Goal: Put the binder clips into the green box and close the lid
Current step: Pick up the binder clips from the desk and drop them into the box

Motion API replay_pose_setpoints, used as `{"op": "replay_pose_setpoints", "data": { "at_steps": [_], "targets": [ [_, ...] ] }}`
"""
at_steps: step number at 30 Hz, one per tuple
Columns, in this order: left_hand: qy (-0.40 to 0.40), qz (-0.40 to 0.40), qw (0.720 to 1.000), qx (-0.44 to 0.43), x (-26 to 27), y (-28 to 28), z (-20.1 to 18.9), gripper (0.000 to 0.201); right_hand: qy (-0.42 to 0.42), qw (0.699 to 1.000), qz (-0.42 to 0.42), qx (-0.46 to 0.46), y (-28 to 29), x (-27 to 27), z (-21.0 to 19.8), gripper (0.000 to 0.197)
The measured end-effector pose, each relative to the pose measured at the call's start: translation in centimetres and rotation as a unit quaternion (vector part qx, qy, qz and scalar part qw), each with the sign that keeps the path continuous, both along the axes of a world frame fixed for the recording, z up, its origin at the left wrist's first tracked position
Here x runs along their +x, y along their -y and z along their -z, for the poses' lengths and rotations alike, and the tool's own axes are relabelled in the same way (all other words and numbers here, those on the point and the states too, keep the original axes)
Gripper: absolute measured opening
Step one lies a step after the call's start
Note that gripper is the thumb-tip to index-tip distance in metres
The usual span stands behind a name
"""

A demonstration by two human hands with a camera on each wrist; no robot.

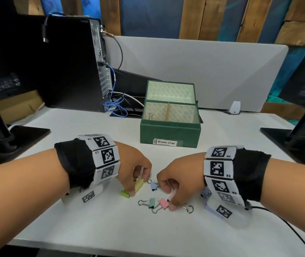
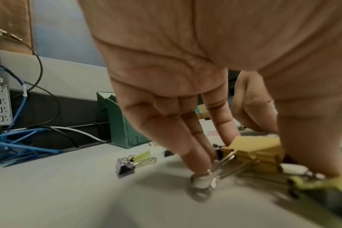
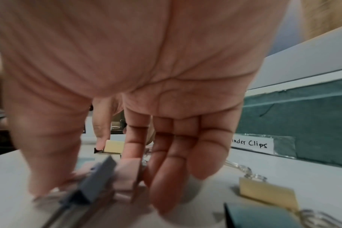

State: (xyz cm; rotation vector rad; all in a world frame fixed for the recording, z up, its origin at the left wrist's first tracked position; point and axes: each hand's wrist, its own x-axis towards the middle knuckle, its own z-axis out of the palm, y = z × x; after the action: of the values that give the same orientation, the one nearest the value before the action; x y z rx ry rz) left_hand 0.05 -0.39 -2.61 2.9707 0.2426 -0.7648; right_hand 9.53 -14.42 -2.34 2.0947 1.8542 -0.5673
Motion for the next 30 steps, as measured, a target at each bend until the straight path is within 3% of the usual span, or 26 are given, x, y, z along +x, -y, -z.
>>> {"op": "replay_pose_setpoints", "data": {
  "at_steps": [9,15,20,25,30],
  "targets": [
    [0.056,-0.06,0.992,-0.095,0.5,-0.8,-0.3,0.033,-0.009,1.0,0.013,0.017,-0.4,1.5,0.3,0.034],
    [0.111,-0.098,0.968,-0.204,0.6,-1.5,-1.3,0.029,-0.01,1.0,0.012,0.019,-1.2,1.8,0.8,0.027],
    [0.139,-0.118,0.942,-0.282,0.4,-2.1,-1.3,0.035,-0.061,0.994,0.067,0.057,-1.1,2.6,-0.7,0.021],
    [0.158,-0.136,0.933,-0.292,0.3,-2.7,-1.2,0.041,-0.027,0.998,0.059,0.01,-0.9,1.7,0.0,0.044],
    [0.174,-0.138,0.931,-0.291,0.3,-3.1,-0.9,0.029,0.004,1.0,0.015,0.003,-1.6,1.5,0.6,0.028]
  ]
}}
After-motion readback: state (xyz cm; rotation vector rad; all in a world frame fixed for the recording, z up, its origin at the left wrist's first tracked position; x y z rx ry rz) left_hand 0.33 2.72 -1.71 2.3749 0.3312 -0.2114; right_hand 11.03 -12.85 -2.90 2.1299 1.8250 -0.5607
